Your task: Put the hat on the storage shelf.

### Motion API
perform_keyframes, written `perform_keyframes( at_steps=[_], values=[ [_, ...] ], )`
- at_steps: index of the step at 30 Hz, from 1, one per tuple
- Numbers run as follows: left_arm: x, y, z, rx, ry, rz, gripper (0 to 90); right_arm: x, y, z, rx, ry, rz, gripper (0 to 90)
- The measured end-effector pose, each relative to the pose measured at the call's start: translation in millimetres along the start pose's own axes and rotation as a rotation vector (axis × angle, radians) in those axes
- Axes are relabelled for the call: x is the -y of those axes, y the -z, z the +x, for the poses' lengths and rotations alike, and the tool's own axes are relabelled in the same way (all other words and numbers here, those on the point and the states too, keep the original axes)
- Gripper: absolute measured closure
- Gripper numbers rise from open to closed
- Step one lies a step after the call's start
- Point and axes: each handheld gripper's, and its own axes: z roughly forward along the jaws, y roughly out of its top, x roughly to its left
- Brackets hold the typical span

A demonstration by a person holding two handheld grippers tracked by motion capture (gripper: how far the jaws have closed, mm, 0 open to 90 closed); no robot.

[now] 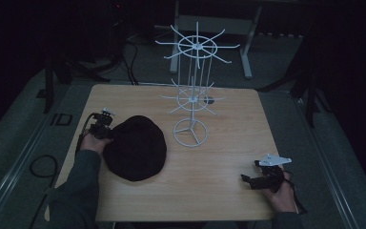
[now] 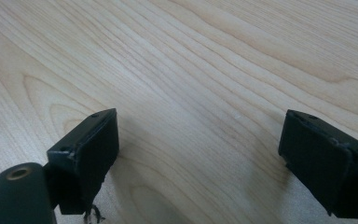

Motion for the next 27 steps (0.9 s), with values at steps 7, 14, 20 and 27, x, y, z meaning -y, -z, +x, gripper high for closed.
perform_keyframes(
  at_steps=[7, 14, 20, 27],
  values=[
    [8.6, 13.7, 12.5, 0.093, 0.093, -0.079, 77.1, 0.0, 0.0, 0.0, 0.0, 0.0, 0.0, 12.0],
    [10.5, 31.0, 21.2, 0.18, 0.154, -0.162, 77.0, 0.0, 0.0, 0.1, 0.0, -0.001, 0.001, 12.0],
    [10.7, 40.1, 22.5, 0.203, 0.169, -0.193, 76.9, 0.0, 0.0, 0.1, 0.0, -0.001, 0.001, 12.0],
    [13.3, 52.1, 24.5, 0.195, 0.184, -0.223, 76.9, 0.0, 0.0, 0.1, 0.0, -0.001, 0.001, 12.0]
  ],
)
